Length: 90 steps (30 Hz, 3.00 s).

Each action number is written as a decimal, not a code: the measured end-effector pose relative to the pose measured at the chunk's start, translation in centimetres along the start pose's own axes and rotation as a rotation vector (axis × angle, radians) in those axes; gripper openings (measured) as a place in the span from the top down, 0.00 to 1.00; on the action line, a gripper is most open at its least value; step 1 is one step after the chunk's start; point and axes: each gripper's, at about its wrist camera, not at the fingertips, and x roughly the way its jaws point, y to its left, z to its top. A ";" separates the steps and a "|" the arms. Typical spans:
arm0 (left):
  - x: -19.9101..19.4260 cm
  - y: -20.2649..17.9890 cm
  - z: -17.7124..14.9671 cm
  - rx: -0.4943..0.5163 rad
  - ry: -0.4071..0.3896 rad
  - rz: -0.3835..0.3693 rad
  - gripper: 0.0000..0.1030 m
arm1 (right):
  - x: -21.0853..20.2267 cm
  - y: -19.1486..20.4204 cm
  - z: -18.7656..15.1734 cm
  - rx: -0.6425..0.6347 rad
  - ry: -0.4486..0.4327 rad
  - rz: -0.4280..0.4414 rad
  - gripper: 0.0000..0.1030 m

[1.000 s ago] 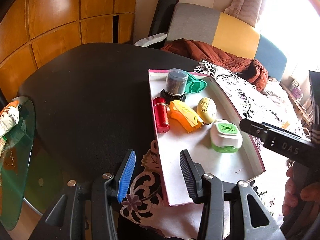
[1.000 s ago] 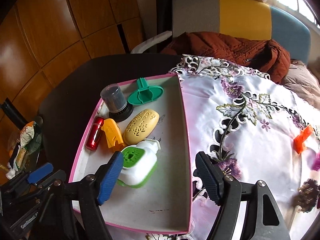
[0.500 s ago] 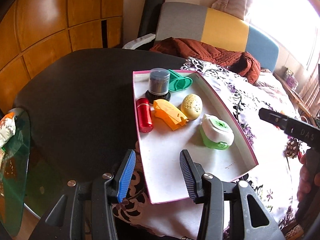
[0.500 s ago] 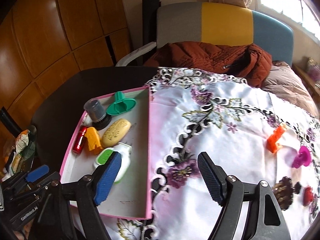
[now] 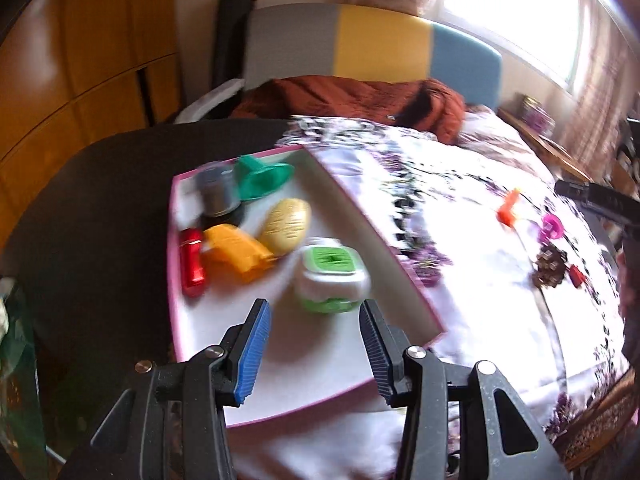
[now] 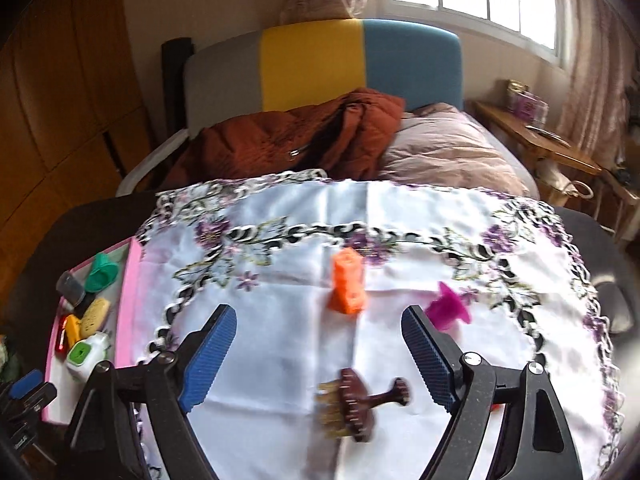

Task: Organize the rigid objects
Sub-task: 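Move both tools from the tray back toward the remaining toys, then lower the left tool and grasp the brown bristled brush, then grasp the red puzzle piece with the right tool while the left holds the brown brush, then carry the brown brush with the left tool toward the pink tray while the right holds the puzzle piece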

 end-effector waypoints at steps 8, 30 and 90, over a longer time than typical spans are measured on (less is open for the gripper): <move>1.4 -7.3 1.3 0.182 0.022 -0.142 0.53 | 0.4 -13.8 -1.1 0.346 -0.014 -0.254 0.15; 9.3 -27.5 3.9 0.612 0.089 -0.442 0.02 | 1.0 -19.0 -3.4 0.674 0.051 -0.154 0.14; 6.6 -14.6 -1.6 0.290 0.152 -0.520 0.25 | 8.8 -10.4 -4.9 0.144 0.433 -0.073 0.58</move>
